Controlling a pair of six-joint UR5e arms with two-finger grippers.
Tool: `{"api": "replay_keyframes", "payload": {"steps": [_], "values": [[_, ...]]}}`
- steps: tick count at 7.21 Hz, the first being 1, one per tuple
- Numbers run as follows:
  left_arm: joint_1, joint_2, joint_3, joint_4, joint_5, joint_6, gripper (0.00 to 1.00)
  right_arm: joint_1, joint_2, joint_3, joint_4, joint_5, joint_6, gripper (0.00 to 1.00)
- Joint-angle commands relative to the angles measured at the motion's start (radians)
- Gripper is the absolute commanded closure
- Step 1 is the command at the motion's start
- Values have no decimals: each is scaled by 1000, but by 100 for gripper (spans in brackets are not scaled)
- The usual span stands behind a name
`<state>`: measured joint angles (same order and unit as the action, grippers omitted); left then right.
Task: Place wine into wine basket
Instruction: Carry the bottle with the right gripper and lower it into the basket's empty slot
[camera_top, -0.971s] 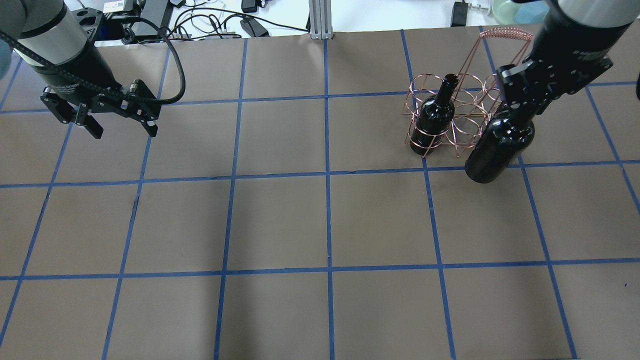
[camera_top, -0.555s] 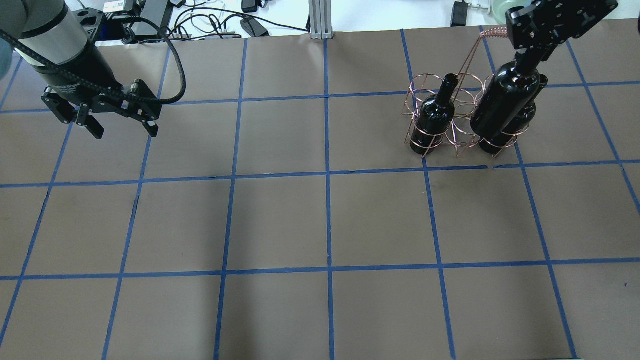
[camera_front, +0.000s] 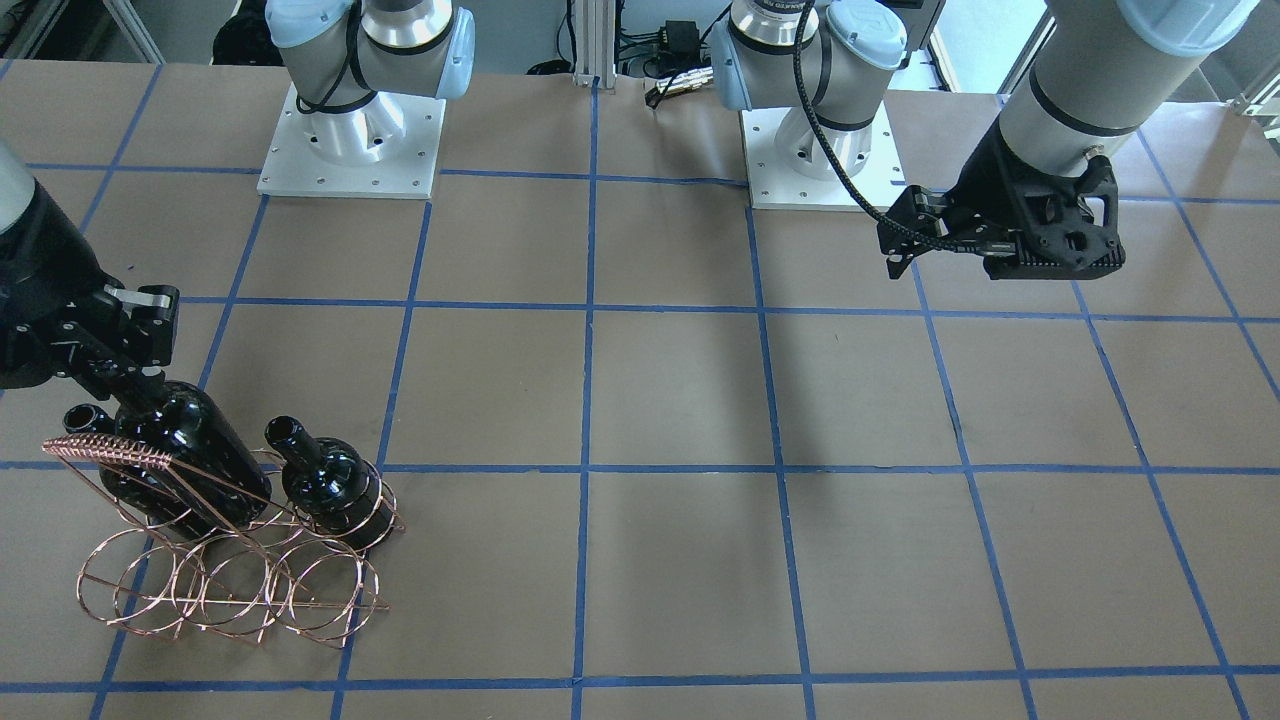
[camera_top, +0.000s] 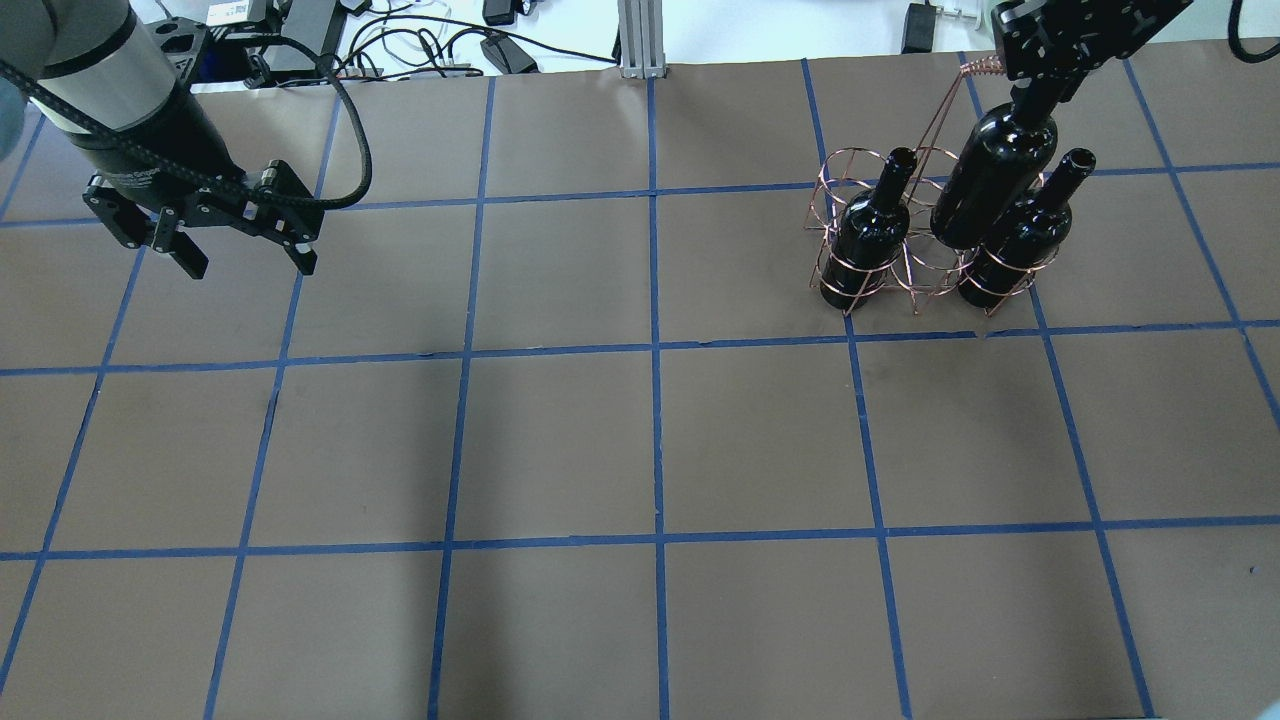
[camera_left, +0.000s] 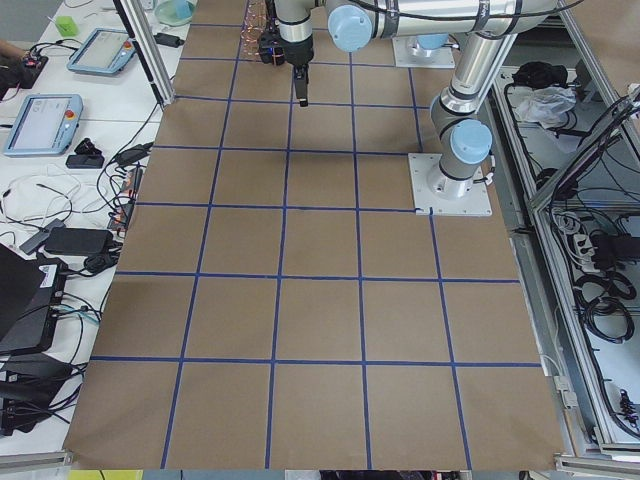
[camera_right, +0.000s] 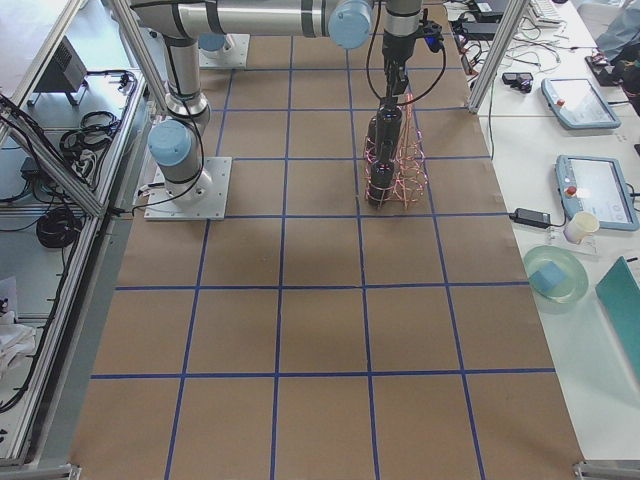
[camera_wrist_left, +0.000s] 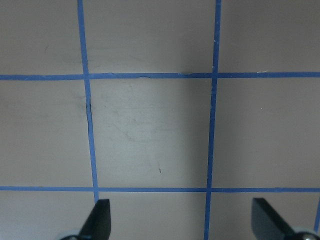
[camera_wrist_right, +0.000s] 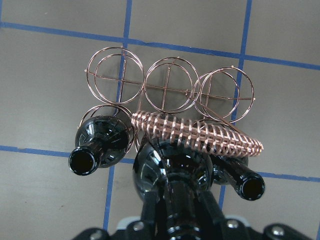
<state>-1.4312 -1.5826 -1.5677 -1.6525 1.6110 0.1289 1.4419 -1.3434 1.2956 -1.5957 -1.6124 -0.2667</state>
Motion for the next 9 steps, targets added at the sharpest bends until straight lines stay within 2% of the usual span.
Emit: {"api": "replay_keyframes", "payload": {"steps": [1, 4, 8, 9], "values": [[0, 0, 0, 0, 1, 0, 0, 0, 6, 5, -1, 2, -12, 81], [-2, -2, 1, 2, -2, 0, 0, 0, 30, 17, -3, -1, -31, 80], [-3, -2, 1, 0, 1, 0, 0, 3, 87, 119, -137, -9, -29, 80], [-3, -2, 0, 0, 0, 0, 0, 3, 89, 120, -138, -9, -29, 75]]}}
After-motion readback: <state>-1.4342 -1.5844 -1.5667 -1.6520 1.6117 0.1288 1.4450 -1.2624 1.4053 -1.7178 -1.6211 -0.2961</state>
